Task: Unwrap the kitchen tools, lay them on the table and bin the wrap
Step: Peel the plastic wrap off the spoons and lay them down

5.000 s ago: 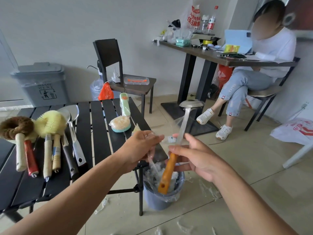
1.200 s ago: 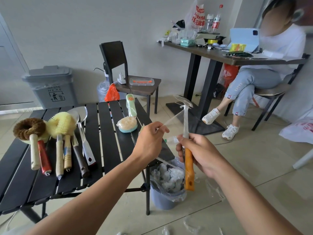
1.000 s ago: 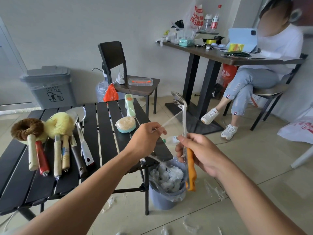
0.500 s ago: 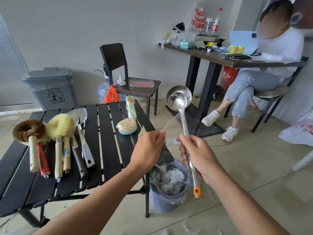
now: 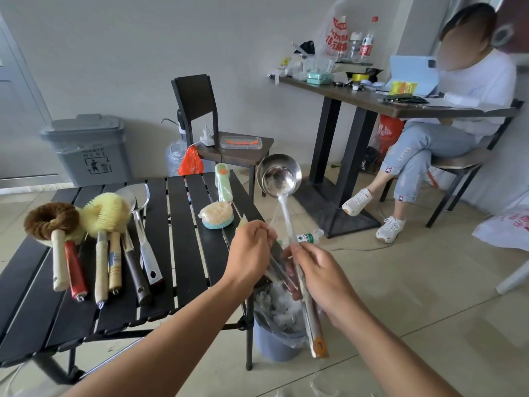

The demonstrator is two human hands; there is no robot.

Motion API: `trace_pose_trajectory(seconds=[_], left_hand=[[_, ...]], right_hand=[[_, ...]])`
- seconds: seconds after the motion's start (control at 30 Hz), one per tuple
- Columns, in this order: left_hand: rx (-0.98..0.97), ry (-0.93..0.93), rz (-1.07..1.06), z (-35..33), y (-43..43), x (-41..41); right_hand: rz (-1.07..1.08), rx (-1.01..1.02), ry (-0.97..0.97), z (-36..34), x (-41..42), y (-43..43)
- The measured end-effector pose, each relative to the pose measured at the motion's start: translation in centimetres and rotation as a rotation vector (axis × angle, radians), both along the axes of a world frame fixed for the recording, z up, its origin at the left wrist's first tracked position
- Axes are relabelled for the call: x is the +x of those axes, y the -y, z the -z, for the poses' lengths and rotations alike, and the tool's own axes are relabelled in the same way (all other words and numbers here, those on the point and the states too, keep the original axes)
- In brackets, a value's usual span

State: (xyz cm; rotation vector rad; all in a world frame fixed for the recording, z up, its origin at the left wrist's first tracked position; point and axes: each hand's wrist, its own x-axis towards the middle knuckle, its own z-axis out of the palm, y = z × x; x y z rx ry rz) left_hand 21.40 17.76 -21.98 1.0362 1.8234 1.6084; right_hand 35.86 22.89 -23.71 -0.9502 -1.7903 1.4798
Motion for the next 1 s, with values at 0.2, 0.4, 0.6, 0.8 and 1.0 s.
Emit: trace_pose_trajectory(seconds=[0.2,0.4,0.6,0.8,1.0], left_hand=[[-0.085,-0.017,0.104,-0.2,0.1,0.6],[-0.006,-0.033,0.159,-0.3,-0.1,0.7],[0.021,-0.032,0.083,-0.5,-0.3,1.1],[0.109,-0.015,0.031,-0.9,0.2,0.6],[0.034,-0.009,0.129,-0.7,0.6,0.2]], right_hand=[[0.024,0.013,0.117,0.0,-1.1,1.2],[0.162,-0.096,-0.072,-0.1,-1.3,0.9],[0.158,-0.112,-0.119,-0.3,-1.1,0.4],[0.132,-0.199,-0.229,-0.9,-0.6,-0.3],[0.134,-0.165,-0.187,-0.2,-0.3,-0.4]])
